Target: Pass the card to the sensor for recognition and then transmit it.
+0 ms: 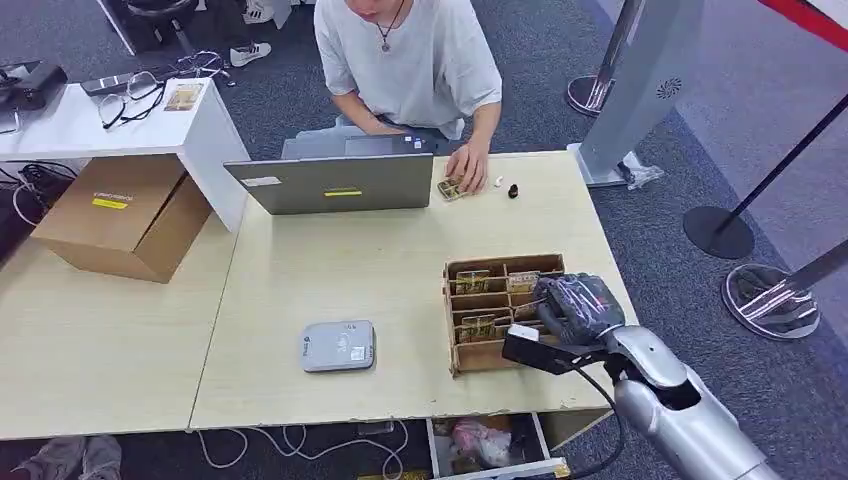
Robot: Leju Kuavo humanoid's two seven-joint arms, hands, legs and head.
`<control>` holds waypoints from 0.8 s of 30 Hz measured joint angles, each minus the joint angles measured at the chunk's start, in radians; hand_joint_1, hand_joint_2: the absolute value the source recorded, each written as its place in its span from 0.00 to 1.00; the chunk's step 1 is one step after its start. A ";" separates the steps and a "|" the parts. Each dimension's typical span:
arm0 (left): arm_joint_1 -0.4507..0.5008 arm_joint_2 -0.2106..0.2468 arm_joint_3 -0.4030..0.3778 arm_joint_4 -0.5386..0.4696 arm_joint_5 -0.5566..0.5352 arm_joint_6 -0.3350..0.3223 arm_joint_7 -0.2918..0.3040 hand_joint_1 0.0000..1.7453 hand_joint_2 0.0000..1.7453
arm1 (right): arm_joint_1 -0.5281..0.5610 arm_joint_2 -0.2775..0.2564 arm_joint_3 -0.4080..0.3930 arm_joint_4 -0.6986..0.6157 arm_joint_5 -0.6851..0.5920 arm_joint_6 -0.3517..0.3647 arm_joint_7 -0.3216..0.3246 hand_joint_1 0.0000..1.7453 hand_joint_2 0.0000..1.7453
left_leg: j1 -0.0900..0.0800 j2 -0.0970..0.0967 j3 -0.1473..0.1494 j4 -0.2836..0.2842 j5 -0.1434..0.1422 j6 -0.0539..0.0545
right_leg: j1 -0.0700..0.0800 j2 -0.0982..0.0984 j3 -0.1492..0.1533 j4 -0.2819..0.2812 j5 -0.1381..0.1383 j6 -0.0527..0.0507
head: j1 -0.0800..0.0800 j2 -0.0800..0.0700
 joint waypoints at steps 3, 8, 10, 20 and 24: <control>0.000 0.000 0.000 0.000 -0.001 0.002 0.000 0.00 0.00 | 0.001 0.000 0.000 0.000 -0.001 -0.002 0.000 0.98 1.00 | 0.000 0.000 0.000 0.000 0.000 0.000 | 0.000 0.000 0.000 0.000 0.000 0.000 | 0.000 0.000; 0.000 -0.001 0.003 0.000 -0.002 0.005 0.000 0.00 0.00 | 0.006 0.000 -0.001 -0.002 -0.003 -0.011 0.000 1.00 1.00 | 0.000 0.000 0.000 0.000 0.000 0.000 | 0.000 0.000 0.000 0.000 0.000 0.000 | 0.000 0.000; 0.000 -0.002 0.004 0.000 -0.002 0.001 0.000 0.00 0.00 | 0.012 0.000 -0.006 -0.013 -0.003 -0.018 0.001 1.00 1.00 | 0.000 0.000 0.000 0.000 0.000 0.000 | 0.000 0.000 0.000 0.000 0.000 0.000 | 0.000 0.000; 0.003 0.027 0.005 -0.010 0.008 -0.285 0.010 0.00 0.00 | -0.071 0.011 -0.002 -0.048 -0.013 -0.035 0.009 1.00 1.00 | 0.000 0.001 0.001 0.000 0.001 -0.001 | 0.000 0.001 0.000 0.001 0.000 0.000 | 0.000 0.000; 0.003 0.027 0.005 -0.010 0.008 -0.285 0.003 0.00 0.00 | -0.090 0.011 -0.011 -0.086 -0.015 -0.041 0.013 1.00 1.00 | 0.000 0.000 0.000 0.000 0.000 -0.001 | 0.000 0.001 0.000 0.001 0.000 0.000 | 0.000 0.000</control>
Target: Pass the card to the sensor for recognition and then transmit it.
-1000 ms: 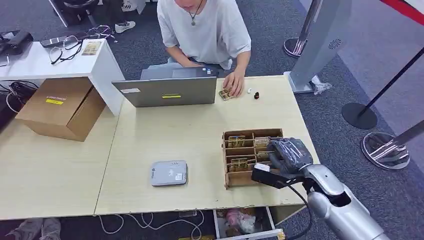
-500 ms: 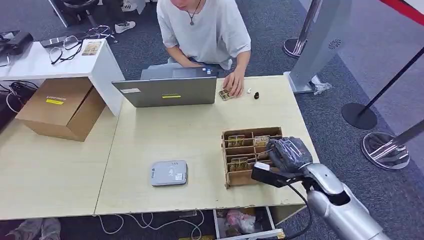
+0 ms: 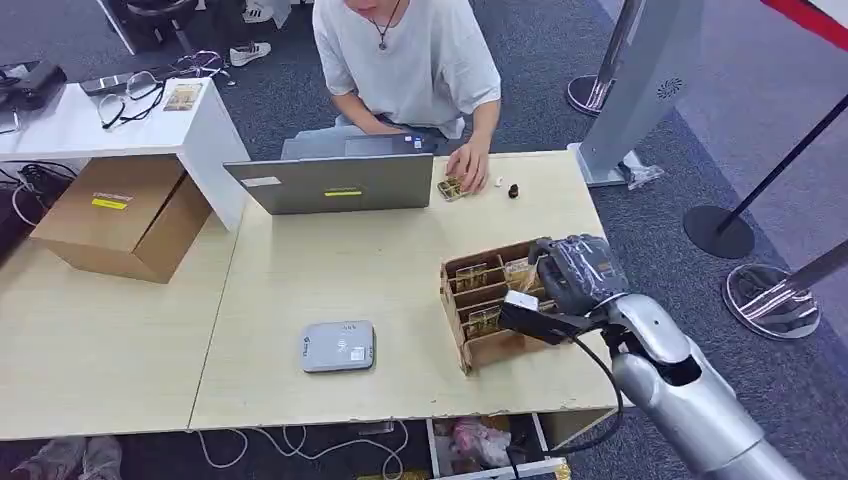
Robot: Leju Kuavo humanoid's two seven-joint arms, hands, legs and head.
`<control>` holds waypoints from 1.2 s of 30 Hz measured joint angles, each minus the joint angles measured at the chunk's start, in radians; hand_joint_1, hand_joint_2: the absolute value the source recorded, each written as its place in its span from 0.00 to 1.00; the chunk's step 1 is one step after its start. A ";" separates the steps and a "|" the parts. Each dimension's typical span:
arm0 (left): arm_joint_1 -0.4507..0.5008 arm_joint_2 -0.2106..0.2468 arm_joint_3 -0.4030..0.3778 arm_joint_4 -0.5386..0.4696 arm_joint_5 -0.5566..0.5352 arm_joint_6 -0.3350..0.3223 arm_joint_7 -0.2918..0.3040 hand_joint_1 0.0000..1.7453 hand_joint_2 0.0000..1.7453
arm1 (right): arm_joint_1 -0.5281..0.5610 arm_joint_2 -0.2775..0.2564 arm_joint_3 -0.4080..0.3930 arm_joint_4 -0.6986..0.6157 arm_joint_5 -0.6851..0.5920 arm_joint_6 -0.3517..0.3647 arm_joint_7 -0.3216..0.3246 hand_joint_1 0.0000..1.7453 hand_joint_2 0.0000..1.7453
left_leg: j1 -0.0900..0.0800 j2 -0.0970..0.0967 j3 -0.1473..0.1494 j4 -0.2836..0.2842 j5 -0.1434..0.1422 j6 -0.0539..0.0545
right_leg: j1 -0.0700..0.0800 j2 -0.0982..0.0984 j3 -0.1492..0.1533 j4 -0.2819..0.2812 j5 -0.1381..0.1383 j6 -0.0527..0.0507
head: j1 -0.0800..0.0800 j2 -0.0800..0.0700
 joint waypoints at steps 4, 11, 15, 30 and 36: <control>0.000 -0.004 0.000 0.000 -0.005 -0.003 -0.006 0.00 0.00 | -0.026 -0.001 -0.015 -0.031 -0.003 -0.006 0.004 1.00 1.00 | 0.000 0.000 0.000 0.000 0.000 0.000 | 0.000 0.000 0.000 0.000 0.000 0.000 | 0.000 0.000; 0.001 -0.005 0.000 0.000 -0.007 0.000 -0.010 0.00 0.00 | -0.052 -0.011 -0.033 -0.056 -0.010 -0.024 0.006 1.00 1.00 | 0.000 0.000 0.000 0.000 0.000 0.000 | 0.000 0.000 0.000 0.000 0.000 0.000 | 0.000 0.000; -0.001 -0.005 0.000 0.000 -0.009 0.004 -0.009 0.00 0.00 | -0.110 -0.006 -0.029 -0.046 -0.012 -0.040 -0.013 1.00 1.00 | 0.000 0.000 -0.001 0.000 0.000 0.000 | 0.000 0.000 0.000 0.000 0.000 0.000 | 0.000 0.000; -0.016 0.013 -0.003 0.000 -0.021 0.034 -0.004 0.00 0.00 | -0.542 0.284 0.079 0.358 -0.005 -0.157 -0.010 1.00 1.00 | 0.001 0.001 0.000 0.000 0.002 -0.001 | 0.001 0.002 0.000 0.002 0.001 0.000 | 0.000 0.000; -0.025 0.009 -0.010 0.002 -0.040 0.198 0.008 0.00 0.00 | -0.649 0.366 0.096 0.552 0.035 -0.219 0.037 1.00 1.00 | 0.001 0.000 0.001 0.000 0.002 -0.001 | 0.000 0.001 0.000 0.001 0.001 0.000 | 0.000 0.000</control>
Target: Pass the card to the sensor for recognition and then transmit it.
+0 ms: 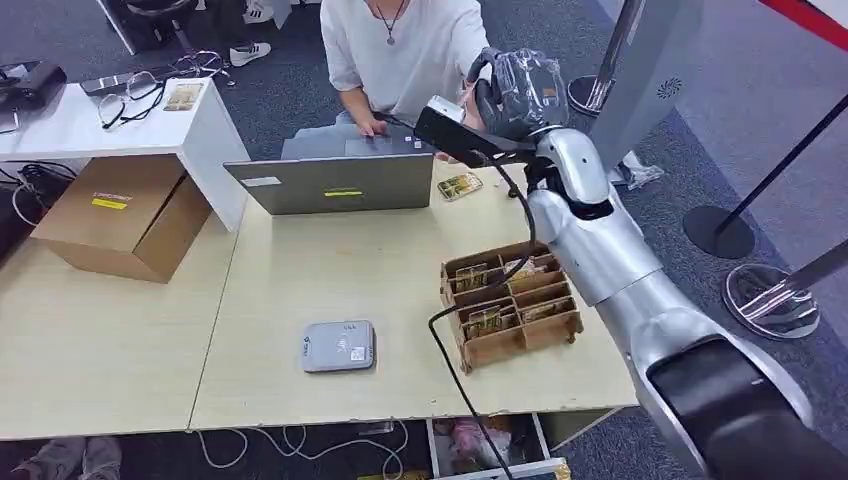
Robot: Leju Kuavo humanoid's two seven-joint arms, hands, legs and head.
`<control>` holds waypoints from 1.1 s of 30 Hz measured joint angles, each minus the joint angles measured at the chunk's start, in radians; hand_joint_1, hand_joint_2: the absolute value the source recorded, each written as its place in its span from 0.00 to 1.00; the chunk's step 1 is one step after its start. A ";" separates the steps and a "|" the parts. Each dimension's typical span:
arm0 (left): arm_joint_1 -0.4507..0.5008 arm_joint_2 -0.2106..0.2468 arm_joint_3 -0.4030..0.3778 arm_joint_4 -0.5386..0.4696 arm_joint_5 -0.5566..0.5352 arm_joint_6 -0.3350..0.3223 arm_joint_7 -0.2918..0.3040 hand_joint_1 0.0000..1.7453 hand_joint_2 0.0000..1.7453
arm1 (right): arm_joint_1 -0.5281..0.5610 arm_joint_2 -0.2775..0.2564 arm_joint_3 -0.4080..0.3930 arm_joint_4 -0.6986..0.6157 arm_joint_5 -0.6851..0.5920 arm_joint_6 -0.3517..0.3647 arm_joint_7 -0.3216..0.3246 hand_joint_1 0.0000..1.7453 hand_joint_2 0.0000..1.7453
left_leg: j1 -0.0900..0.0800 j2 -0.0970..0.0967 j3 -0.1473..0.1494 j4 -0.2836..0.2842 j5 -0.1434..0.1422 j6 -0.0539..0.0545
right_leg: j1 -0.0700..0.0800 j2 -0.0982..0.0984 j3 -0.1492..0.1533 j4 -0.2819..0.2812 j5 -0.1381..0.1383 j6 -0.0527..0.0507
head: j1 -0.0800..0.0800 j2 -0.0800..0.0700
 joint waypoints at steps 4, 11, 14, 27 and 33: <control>0.032 -0.008 0.000 0.000 -0.002 0.064 -0.012 0.00 0.00 | -0.006 -0.002 0.001 0.051 0.000 0.000 -0.027 1.00 1.00 | 0.000 -0.001 -0.002 0.000 0.000 0.000 | 0.000 -0.001 0.000 0.000 0.000 0.000 | 0.000 0.000; 0.022 -0.026 0.000 0.000 -0.005 0.130 0.007 0.00 0.00 | -0.041 0.046 0.000 0.165 0.040 0.001 -0.029 0.00 1.00 | 0.000 0.000 -0.001 0.001 0.000 0.001 | 0.000 0.000 0.000 0.000 0.000 0.000 | 0.000 0.000; 0.022 -0.031 0.000 0.000 -0.005 0.148 0.011 0.00 0.00 | -0.042 0.059 0.000 0.190 0.052 0.000 -0.022 0.00 1.00 | 0.000 0.000 -0.001 0.001 0.000 0.000 | 0.000 0.000 0.000 0.000 0.000 0.000 | 0.000 0.000; 0.011 -0.041 0.000 0.000 -0.011 0.181 0.021 0.00 0.00 | -0.025 0.076 -0.027 0.182 0.026 0.013 -0.042 0.00 0.00 | 0.000 0.000 -0.001 0.001 0.000 0.000 | 0.000 0.000 0.000 0.000 0.000 0.000 | 0.000 0.000; 0.009 -0.044 0.000 0.000 -0.012 0.183 0.021 0.00 0.00 | 0.003 0.076 -0.053 0.137 -0.002 0.022 -0.062 0.00 0.00 | 0.000 0.000 -0.001 0.001 0.000 0.000 | 0.000 0.000 0.000 0.000 0.000 0.000 | 0.000 0.000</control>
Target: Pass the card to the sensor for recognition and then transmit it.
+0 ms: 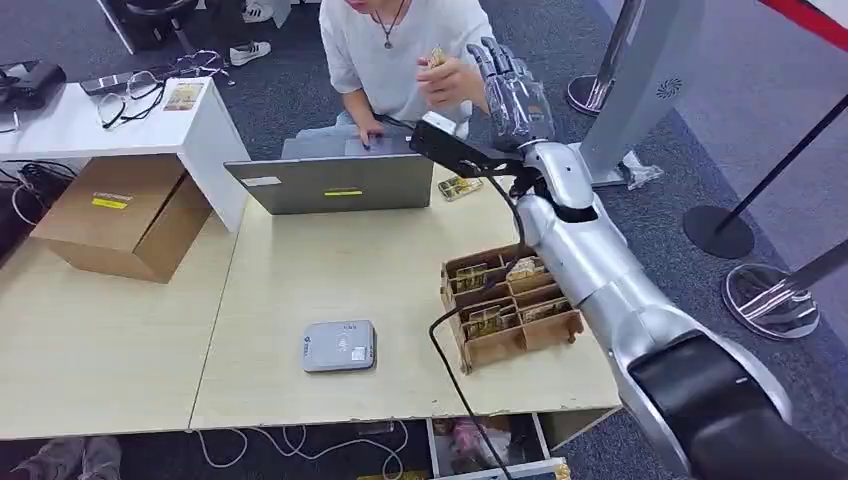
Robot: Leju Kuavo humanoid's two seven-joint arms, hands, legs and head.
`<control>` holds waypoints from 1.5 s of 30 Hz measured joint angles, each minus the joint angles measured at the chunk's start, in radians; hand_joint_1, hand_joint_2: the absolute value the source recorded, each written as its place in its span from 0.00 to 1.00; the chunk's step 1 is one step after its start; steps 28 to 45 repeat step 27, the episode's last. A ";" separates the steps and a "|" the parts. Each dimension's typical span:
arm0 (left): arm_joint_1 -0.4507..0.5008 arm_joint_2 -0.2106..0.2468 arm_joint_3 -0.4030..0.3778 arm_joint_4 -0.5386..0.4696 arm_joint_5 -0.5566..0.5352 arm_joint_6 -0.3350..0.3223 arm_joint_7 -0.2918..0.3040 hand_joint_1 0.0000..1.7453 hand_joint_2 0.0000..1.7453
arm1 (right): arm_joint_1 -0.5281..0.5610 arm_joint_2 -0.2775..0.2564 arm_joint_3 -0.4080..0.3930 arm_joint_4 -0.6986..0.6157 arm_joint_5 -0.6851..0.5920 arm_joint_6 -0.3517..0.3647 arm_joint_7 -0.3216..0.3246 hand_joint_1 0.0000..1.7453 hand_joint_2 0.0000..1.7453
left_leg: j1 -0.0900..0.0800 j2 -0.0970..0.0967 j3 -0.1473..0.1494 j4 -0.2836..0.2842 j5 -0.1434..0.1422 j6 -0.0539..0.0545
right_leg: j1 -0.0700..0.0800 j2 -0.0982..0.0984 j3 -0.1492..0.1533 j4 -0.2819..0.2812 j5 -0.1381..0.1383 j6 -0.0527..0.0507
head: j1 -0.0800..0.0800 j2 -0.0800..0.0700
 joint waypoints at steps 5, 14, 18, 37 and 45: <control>-0.001 -0.002 0.001 0.000 0.000 0.003 0.000 0.00 0.00 | 0.079 -0.001 -0.044 -0.129 -0.150 0.077 -0.074 0.00 0.00 | 0.000 0.000 0.000 0.000 0.000 0.000 | 0.000 0.000 0.000 0.000 0.000 0.000 | 0.000 0.000; -0.005 -0.006 0.010 0.000 0.002 0.005 0.001 0.00 0.00 | 0.316 -0.039 -0.090 -0.463 -0.693 0.384 -0.193 0.00 0.00 | 0.000 0.000 0.000 0.000 -0.001 0.001 | 0.000 0.000 0.000 0.000 0.000 0.000 | 0.000 0.000; -0.007 -0.009 0.013 0.000 0.002 0.007 0.008 0.00 0.00 | 0.411 -0.057 -0.090 -0.569 -0.763 0.420 -0.209 0.00 0.00 | 0.000 0.000 -0.001 0.000 -0.001 0.001 | 0.000 0.000 0.000 0.000 0.000 0.000 | 0.000 0.000; -0.016 -0.021 0.018 0.000 -0.002 0.028 0.019 0.00 0.00 | 0.632 -0.079 -0.095 -0.756 -0.872 0.441 -0.262 0.00 0.00 | 0.000 -0.001 -0.001 0.000 -0.002 0.000 | 0.000 0.000 0.000 -0.001 -0.001 0.000 | 0.000 0.000; -0.016 -0.021 0.018 0.000 -0.002 0.028 0.019 0.00 0.00 | 0.632 -0.079 -0.095 -0.756 -0.872 0.441 -0.262 0.00 0.00 | 0.000 -0.001 -0.001 0.000 -0.002 0.000 | 0.000 0.000 0.000 -0.001 -0.001 0.000 | 0.000 0.000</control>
